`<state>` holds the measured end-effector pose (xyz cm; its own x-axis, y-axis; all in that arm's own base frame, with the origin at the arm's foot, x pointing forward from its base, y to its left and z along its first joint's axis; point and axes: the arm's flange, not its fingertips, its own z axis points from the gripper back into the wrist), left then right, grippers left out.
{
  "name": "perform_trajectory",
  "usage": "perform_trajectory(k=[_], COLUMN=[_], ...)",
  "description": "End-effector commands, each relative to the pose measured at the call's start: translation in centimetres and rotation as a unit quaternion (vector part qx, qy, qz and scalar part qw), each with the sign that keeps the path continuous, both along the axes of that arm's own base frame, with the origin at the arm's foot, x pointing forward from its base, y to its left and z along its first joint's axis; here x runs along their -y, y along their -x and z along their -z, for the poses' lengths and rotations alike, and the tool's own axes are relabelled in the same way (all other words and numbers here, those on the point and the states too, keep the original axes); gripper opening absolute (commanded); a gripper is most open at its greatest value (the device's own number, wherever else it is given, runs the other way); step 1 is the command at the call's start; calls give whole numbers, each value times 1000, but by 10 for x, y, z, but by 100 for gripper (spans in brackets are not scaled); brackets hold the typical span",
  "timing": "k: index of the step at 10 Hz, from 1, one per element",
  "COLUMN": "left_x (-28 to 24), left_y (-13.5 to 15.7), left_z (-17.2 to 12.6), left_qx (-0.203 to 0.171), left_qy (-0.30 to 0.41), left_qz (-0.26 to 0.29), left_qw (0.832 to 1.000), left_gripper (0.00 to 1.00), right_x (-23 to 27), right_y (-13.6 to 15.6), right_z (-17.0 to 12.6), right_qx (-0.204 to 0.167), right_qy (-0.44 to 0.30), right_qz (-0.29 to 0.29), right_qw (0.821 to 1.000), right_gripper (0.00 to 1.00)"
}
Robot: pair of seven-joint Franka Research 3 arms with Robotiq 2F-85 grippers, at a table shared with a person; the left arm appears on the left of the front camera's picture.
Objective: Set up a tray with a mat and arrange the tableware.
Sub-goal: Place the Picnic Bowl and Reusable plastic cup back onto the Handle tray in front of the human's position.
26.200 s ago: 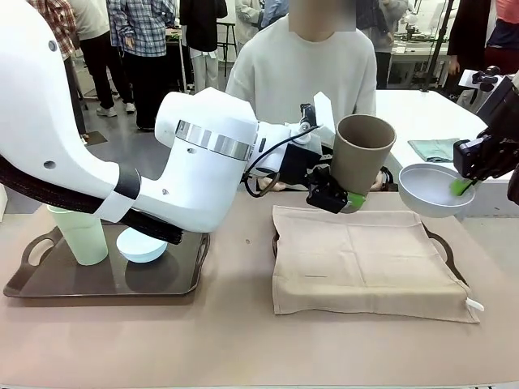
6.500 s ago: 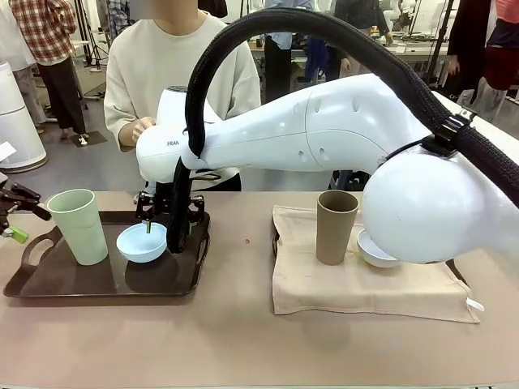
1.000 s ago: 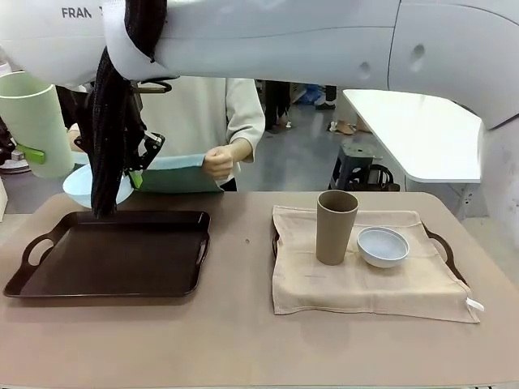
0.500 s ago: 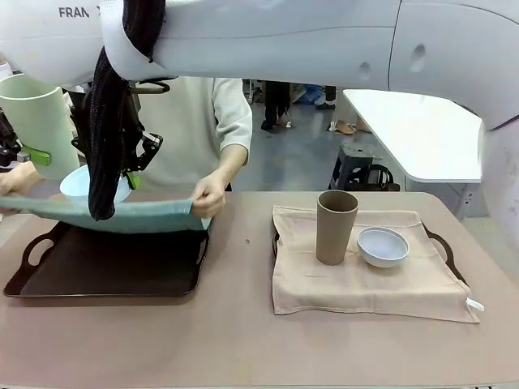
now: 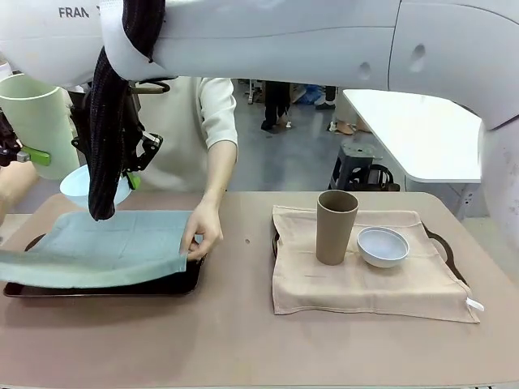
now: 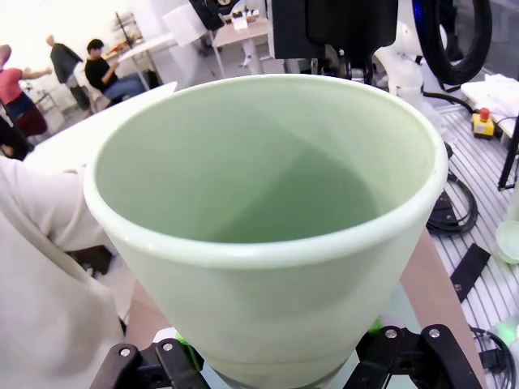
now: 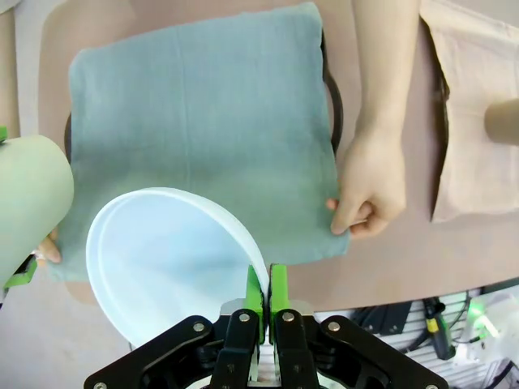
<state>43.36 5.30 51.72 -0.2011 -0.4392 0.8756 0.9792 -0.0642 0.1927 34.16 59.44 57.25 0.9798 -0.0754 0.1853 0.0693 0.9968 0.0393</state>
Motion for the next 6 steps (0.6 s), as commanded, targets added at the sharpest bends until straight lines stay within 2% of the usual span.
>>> perform_trajectory(k=[1,6], left_x=[0,0], left_y=[0,0], left_z=[-1,-1], left_qx=[3,3], left_qy=[-1,-1], left_qz=[1,1], left_qw=[1000,1000], left_gripper=[0,0], right_x=[0,0], right_y=[1,1], right_z=[-2,-2], right_qx=[1,1], right_qy=[0,0], right_qz=[-4,-4], right_qw=[1000,1000], right_gripper=[0,0])
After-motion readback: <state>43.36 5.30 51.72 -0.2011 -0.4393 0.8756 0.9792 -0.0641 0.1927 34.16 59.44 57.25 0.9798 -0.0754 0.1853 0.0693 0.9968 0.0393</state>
